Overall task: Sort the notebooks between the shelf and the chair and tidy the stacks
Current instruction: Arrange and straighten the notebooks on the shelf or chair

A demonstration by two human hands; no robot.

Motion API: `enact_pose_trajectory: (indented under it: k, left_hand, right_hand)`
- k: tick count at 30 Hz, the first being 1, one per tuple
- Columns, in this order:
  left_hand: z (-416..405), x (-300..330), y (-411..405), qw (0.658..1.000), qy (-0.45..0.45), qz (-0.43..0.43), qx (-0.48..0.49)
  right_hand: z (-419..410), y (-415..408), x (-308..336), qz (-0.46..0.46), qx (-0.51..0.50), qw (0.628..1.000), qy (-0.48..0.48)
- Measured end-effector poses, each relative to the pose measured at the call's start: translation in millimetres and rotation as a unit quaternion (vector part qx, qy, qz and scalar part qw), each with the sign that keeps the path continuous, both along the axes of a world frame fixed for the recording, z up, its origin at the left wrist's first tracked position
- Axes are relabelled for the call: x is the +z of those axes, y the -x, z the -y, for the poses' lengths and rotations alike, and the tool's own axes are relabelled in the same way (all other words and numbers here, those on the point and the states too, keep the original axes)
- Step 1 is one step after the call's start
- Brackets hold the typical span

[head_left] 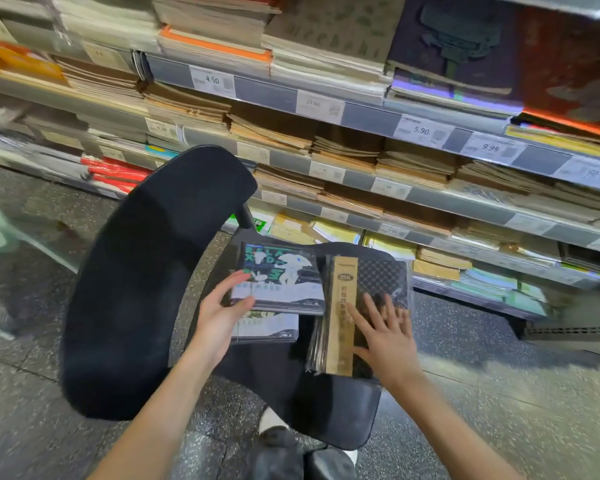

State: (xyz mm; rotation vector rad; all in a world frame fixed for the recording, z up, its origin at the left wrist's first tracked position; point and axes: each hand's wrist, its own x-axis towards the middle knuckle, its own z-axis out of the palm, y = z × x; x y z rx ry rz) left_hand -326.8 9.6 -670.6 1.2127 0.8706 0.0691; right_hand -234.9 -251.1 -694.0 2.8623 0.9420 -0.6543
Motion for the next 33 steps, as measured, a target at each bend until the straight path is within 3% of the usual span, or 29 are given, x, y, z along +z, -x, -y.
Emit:
enact_pose_trajectory:
  k: [5,9,16,22,29,33]
  left_hand:
    - [-12,-27,12,0.999,0.034,-0.026,0.006]
    - [-10,-56,13,0.995,0.054,-0.085,0.015]
    - [1,-82,12,0.970,-0.092,-0.211,-0.073]
    - [10,-82,3,0.915,-0.231,-0.268,-0.196]
    - [29,-45,-19,0.877,-0.282,-0.186,-0.342]
    - [35,-13,-25,0.802,-0.319,-0.177,-0.472]
  right_hand:
    - [6,0,-16,-0.061,-0.037,0.996,0.047]
    - [4,2,-19,-0.030,-0.041,0.998,0.027]
    - [-1,-2,-12,-0.052,-0.055,0.996,0.043]
    - [-1,-4,-9,-0.066,-0.051,0.994,0.074]
    - [-2,-8,2,-0.102,-0.055,0.991,0.068]
    - [-8,-21,16,-0.148,-0.054,0.985,0.068]
